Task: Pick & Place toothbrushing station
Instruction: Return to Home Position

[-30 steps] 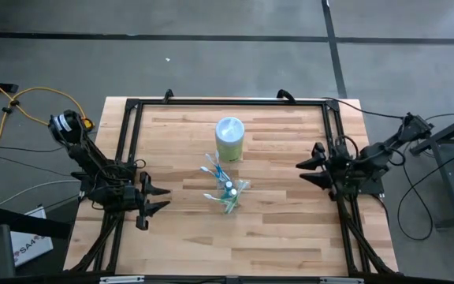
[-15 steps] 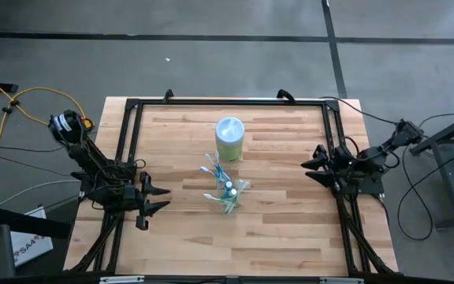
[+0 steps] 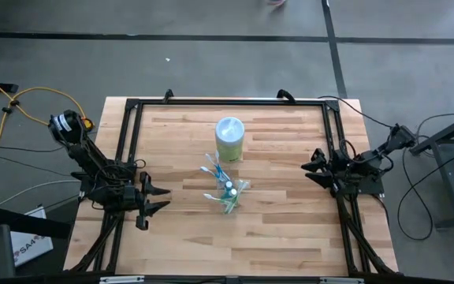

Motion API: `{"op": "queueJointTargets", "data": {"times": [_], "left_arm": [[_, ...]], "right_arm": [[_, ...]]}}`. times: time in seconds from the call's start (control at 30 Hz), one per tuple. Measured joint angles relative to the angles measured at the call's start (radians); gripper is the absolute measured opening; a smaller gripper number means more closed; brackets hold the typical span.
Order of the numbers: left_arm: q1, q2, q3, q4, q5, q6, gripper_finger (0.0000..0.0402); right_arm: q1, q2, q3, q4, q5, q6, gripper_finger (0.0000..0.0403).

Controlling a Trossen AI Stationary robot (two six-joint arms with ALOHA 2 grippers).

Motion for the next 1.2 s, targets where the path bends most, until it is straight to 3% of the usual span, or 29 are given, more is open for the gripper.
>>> {"op": "queueJointTargets", "data": {"times": [0.43,0.7,1.2], "left_arm": [[0.0,0.0,0.0,0.0,0.0,-0.007,0.0157],[0.0,0.0,0.0,0.0,0.0,-0.007,0.0157],[0.0,0.0,0.001,0.0,0.003,-0.019,0.0157]], "right_arm": [[0.0,-0.03,-0.018,-0.077,0.003,-0.002,0.0155],[0.0,-0.03,-0.019,-0.254,0.129,0.089,0.0155],[0.0,-0.091,-0.02,-0.338,-0.125,0.017,0.0155]]}}
